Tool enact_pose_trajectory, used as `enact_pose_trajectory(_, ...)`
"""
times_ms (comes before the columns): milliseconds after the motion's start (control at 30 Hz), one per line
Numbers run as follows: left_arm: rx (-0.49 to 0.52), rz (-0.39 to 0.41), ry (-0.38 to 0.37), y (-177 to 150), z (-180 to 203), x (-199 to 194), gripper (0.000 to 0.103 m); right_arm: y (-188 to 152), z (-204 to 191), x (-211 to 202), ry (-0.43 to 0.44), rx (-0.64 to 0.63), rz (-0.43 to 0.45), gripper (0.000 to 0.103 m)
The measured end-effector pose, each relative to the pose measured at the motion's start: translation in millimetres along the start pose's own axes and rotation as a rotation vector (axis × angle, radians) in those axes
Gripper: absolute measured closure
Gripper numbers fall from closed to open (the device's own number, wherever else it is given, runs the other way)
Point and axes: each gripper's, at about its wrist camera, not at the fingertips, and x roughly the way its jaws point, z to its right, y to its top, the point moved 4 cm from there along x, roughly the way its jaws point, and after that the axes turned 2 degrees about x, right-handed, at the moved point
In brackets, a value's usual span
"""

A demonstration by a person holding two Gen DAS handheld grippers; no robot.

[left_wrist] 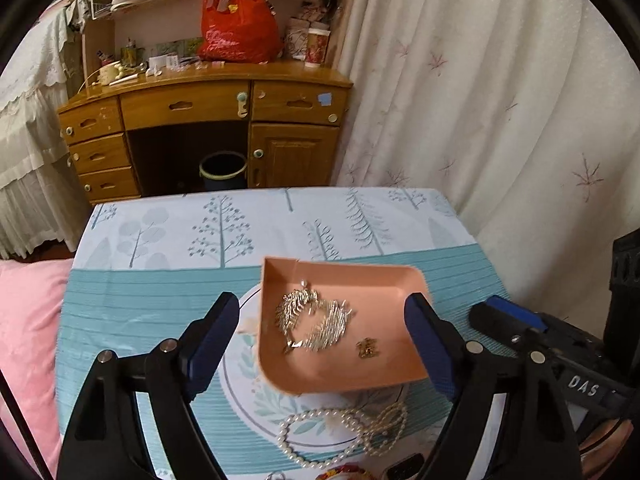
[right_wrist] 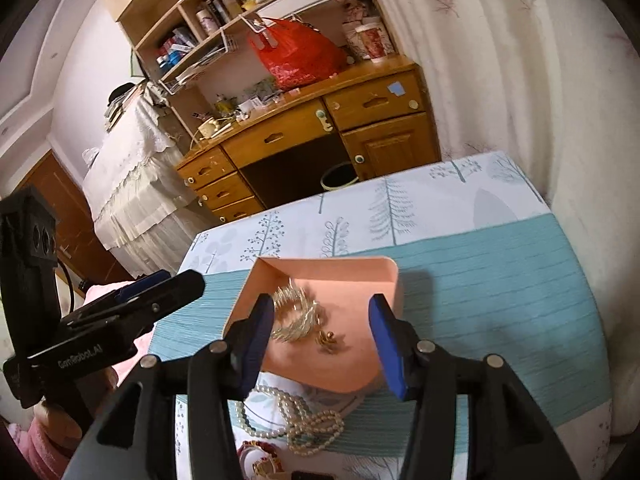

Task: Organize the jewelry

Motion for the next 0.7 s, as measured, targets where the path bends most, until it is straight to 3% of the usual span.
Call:
enact_pose_trajectory(200, -0.047, -0.065, 0.061, -36.3, -20.1, -2.9, 0.02, -28.8, 6.6, -8.5, -0.037, 0.013, -0.045, 0.05)
enact_pose_trajectory(333, -0.041, -0.128, 0.103, -72.6, -31.6, -8.0, 0.02, -67.8, 8.5, -21.7, -0.073, -0.009, -0.082, 0.045)
enact_pose_trajectory(500, -0.016, -0.288, 0.164, -120.4, -44.8, -14.9, 0.02, -119.2, 3.6, -38.9, -0.116, -0.044, -0.145, 0.04)
enact_pose_trajectory(700, 0.029, -0.428, 0.165, -154.8, -40.1, -16.9, 0.02, -167.7, -12.4, -54.9, -0.168, -0.066, -0.217, 0.033)
